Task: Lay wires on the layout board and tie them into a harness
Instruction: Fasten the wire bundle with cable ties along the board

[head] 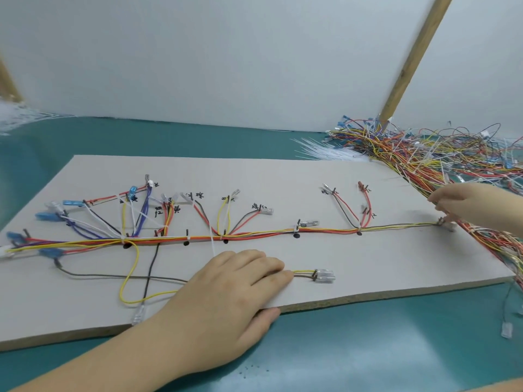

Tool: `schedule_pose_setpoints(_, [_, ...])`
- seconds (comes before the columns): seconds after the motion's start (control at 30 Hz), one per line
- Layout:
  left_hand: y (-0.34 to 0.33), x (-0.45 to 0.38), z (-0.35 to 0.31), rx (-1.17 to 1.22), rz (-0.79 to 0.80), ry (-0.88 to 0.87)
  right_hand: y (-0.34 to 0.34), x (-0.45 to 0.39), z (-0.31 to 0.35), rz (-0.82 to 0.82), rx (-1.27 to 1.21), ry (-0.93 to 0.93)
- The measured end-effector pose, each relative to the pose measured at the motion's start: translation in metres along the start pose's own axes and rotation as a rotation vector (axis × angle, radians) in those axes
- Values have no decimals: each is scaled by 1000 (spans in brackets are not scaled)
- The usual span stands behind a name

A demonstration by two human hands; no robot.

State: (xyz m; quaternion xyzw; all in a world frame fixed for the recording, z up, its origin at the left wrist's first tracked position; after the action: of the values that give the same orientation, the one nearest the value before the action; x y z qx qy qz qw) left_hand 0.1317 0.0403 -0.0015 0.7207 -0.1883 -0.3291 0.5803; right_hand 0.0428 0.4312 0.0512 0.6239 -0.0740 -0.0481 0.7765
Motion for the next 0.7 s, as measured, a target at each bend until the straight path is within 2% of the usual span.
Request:
schedule_pose_setpoints(0.07, [9, -1, 0, 98, -31, 3, 5, 13, 37, -245, 91, 191])
schedule_pose_setpoints(0.13, [29, -4, 5, 189, -177, 5, 2, 35, 90, -344, -84, 415])
schedule_pose_setpoints(0.2, [61, -6, 20, 225, -375, 62, -7, 55, 144, -265, -246, 588])
schedule_pose_setpoints(0.3, [104, 3, 73, 429, -541, 398, -24, 79, 208, -145, -382, 759])
schedule_pose_setpoints(0.37, [111, 13, 112, 497, -459, 633, -34, 89, 242, -75, -429, 843])
schedule_pose_setpoints(0.43, [105, 22, 137, 425, -285, 762, -44, 94, 272, -23, -451, 904])
schedule_pose_setpoints(0.5, [96, 26, 148, 382, -194, 811, -51, 93, 299, 6, -424, 942])
schedule_pose_setpoints(0.63, [89, 35, 167, 415, -250, 889, -63, 88, 343, -2, -315, 958])
schedule_pose_setpoints(0.7, [89, 41, 175, 424, -178, 882, -76, 92, 361, -9, -243, 970])
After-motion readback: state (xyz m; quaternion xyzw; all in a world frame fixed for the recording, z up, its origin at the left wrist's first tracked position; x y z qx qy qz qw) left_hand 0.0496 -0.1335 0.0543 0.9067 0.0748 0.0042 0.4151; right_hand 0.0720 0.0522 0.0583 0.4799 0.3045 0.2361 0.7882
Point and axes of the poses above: each hand's wrist, its own x-axis away from the middle knuckle, its own y-axis out of the back of the hand, z = x × y, the point moved 3 cm from there along -x, towards the middle knuckle, and after that the axes turned 9 degrees about y, right-handed, at the moved point
